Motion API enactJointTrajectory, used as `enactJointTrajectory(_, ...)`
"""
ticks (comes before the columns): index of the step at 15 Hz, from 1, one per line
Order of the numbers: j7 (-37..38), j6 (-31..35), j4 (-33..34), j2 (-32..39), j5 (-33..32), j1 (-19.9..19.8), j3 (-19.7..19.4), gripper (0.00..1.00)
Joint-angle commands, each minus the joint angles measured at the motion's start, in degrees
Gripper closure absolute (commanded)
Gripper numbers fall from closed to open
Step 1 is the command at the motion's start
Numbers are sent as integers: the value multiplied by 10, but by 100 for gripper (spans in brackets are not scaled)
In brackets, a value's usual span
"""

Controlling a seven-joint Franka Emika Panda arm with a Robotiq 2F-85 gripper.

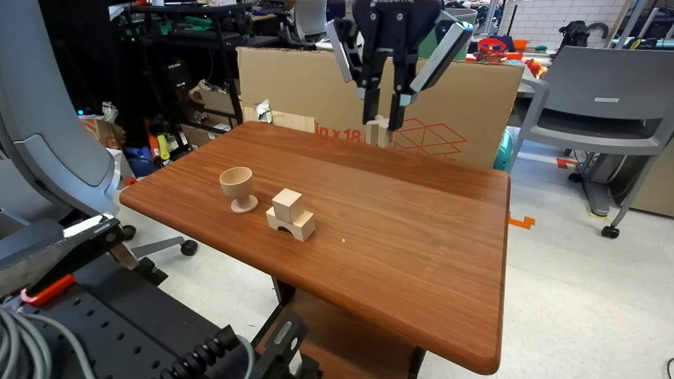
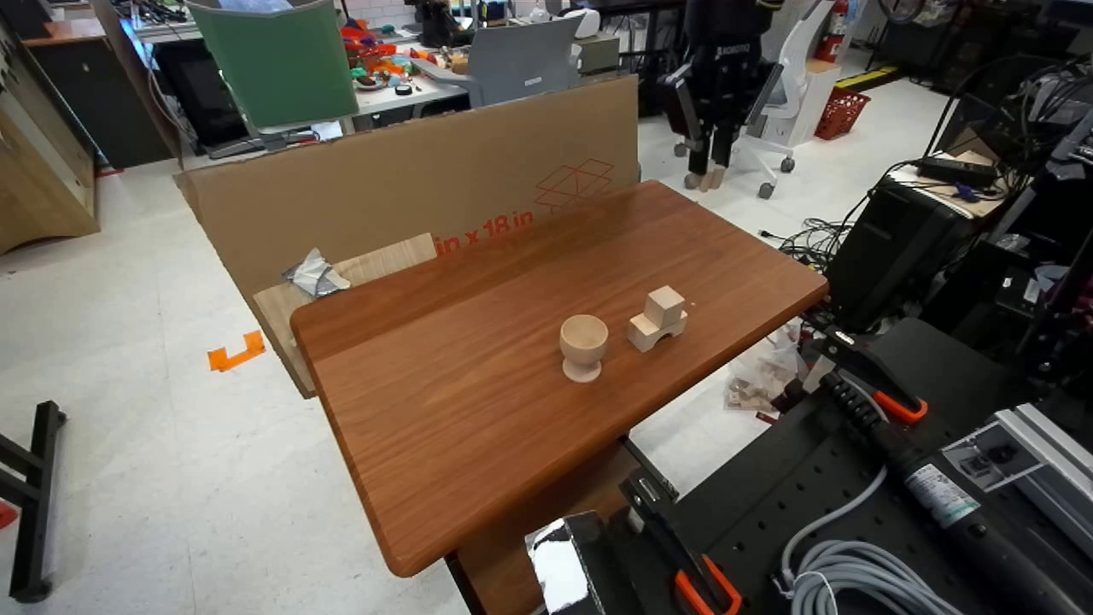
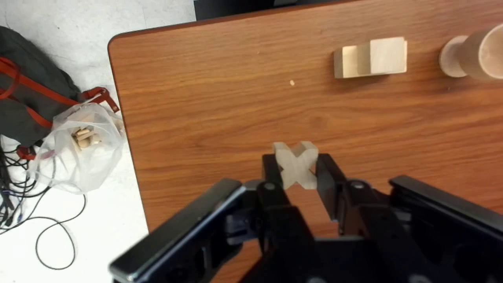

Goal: Remove the X shaped block from the top of the stack

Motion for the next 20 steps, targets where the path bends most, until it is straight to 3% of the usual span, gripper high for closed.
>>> enactJointTrajectory(1,16,-61,134,100,17,-8,-1,93)
enactJointTrajectory(10,67,-141,365,290,-2,2,-7,93)
enactJointTrajectory(20,76,-193,461,380,-11,10,-6,93)
